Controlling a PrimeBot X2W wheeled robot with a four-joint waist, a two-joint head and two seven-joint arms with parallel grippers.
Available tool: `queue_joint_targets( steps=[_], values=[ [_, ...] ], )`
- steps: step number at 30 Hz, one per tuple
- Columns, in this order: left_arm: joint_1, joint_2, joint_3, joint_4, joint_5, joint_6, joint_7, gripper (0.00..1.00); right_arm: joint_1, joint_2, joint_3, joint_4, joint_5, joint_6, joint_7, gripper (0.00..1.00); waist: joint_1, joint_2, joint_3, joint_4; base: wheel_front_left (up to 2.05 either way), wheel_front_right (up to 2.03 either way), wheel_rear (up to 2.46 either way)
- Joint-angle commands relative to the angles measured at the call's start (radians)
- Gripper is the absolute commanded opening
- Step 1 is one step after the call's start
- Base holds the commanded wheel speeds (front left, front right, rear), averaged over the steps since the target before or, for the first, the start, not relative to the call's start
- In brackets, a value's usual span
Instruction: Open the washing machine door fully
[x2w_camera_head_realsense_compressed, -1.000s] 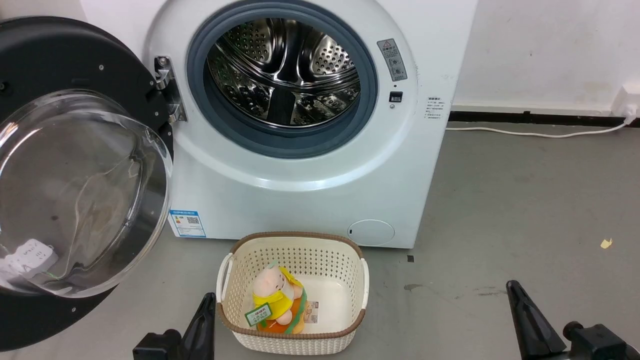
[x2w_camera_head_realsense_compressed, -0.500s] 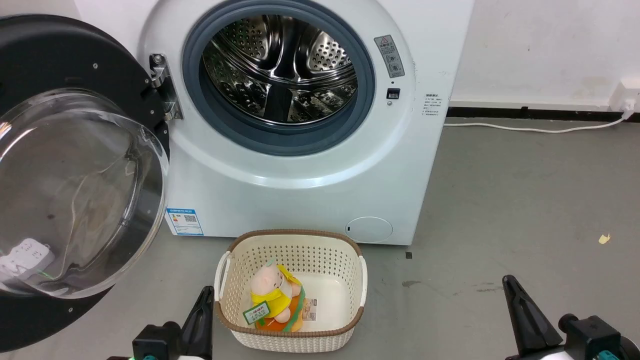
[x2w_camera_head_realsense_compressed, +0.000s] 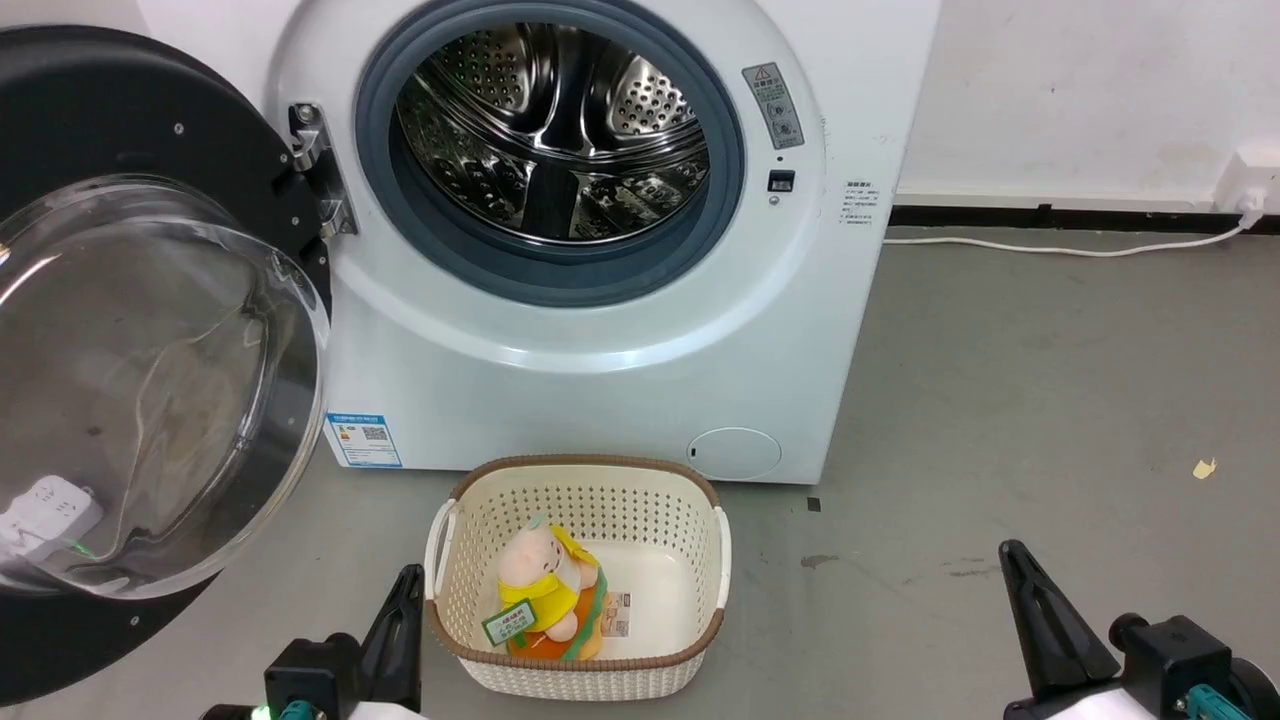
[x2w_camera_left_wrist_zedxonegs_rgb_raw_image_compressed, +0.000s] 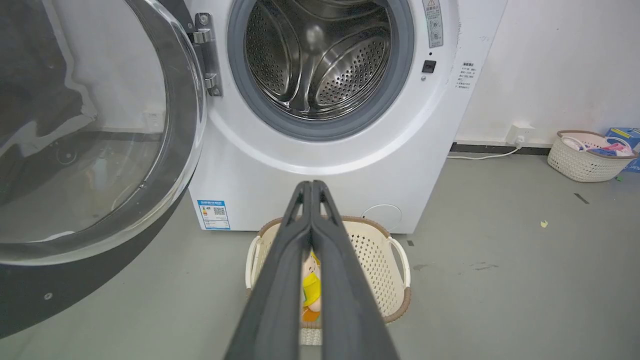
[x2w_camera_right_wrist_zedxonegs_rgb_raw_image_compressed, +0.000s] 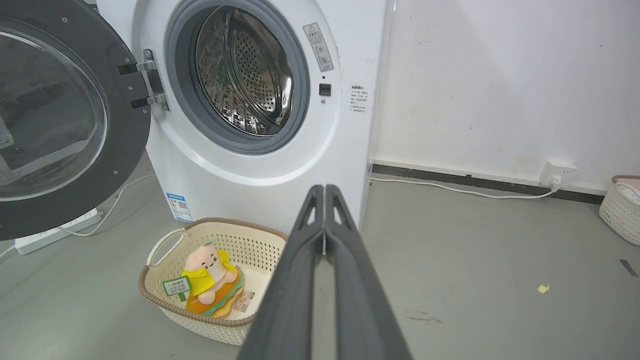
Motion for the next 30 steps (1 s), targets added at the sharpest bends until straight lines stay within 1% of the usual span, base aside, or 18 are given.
queue_joint_targets(
  steps=[1,30],
  values=[
    [-0.018,0.0,0.0,-0.006,0.008,0.007,0.008,0.0,-0.013,0.002,0.001,-0.005,-0.008,0.0,0.009,0.0,-0.0001,0.0,0.001,-0.001,0.0,0.0,0.0],
    [-0.041,0.0,0.01,-0.043,0.044,0.028,0.068,0.0,-0.045,0.003,0.012,-0.011,-0.025,0.001,0.068,0.0,-0.0001,0.0,0.019,-0.015,0.0,0.0,0.0]
  ],
)
